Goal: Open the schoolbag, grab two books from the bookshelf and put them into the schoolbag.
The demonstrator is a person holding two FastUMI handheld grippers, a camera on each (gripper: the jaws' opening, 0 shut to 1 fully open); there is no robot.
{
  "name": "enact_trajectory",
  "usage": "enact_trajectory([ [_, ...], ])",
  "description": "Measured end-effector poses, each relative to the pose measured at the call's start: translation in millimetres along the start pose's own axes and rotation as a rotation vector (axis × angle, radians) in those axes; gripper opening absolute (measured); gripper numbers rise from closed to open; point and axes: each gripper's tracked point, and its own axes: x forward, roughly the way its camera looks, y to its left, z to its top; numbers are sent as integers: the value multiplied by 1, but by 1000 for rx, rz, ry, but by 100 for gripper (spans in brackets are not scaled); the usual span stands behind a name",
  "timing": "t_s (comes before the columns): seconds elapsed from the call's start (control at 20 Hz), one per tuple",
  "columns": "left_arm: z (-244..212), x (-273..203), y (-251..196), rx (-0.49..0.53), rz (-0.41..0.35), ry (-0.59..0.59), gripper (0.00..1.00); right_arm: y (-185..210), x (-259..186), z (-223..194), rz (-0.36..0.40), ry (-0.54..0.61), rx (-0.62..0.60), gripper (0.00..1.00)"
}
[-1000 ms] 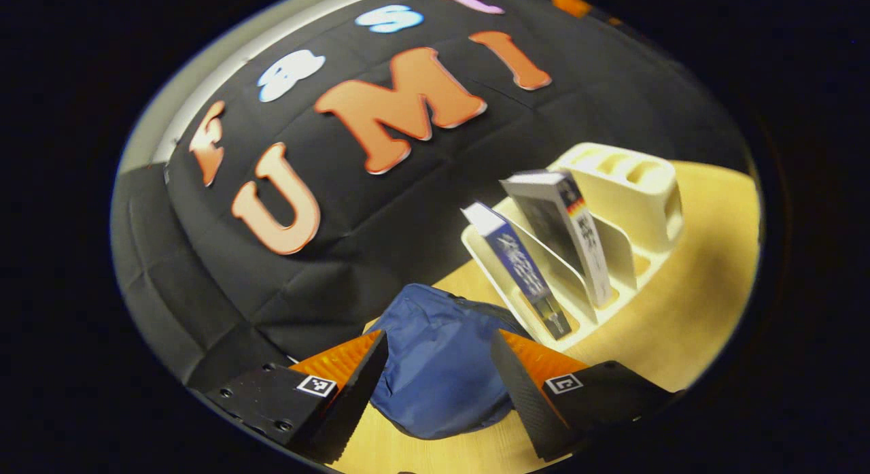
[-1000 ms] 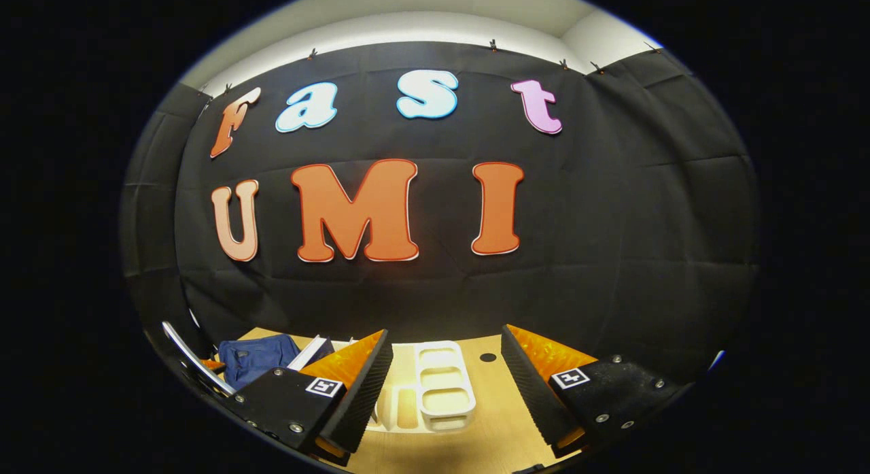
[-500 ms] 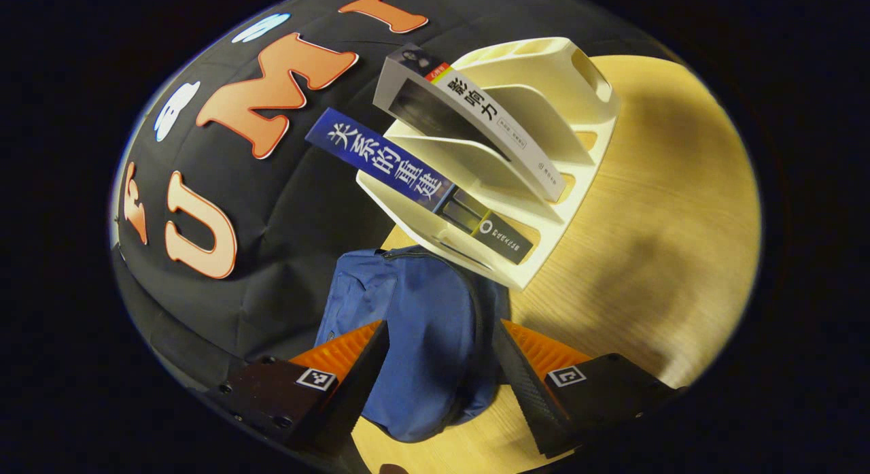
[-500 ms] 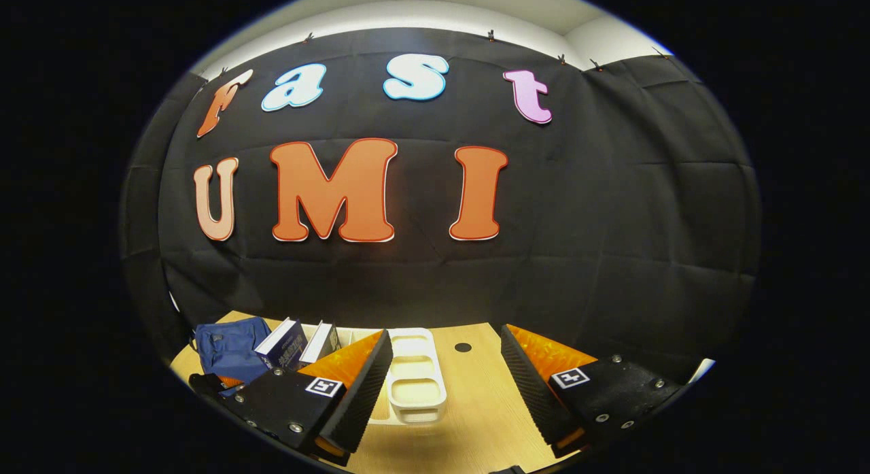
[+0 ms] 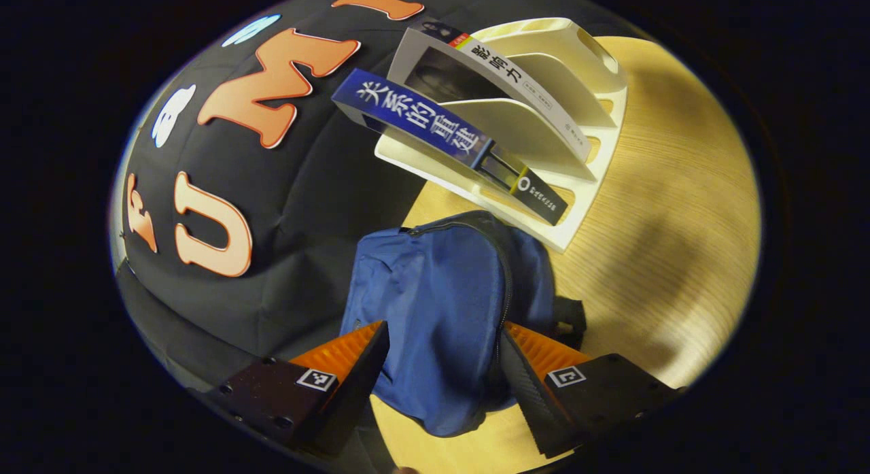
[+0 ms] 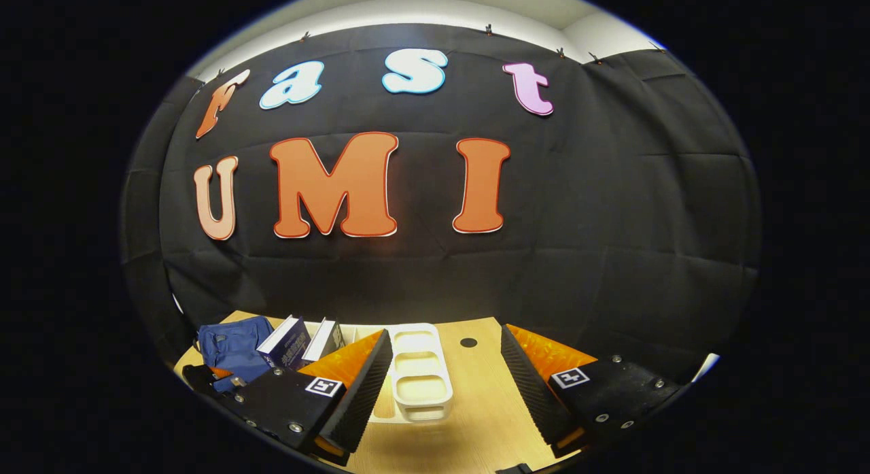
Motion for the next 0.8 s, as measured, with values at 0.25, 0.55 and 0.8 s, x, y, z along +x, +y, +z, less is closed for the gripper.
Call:
enact_trajectory([
  [0.25, -24, 28, -21, -22, -98, 98, 95, 0, -1, -8, 5, 24, 23, 95],
  [0.55, -25, 30, -20, -15, -88, 149, 9, -10, -2, -4, -21, 13, 16, 95],
  [0.8, -26, 22, -10, -2, -117, 160, 3, 4, -1, -3, 16, 11, 15, 95],
])
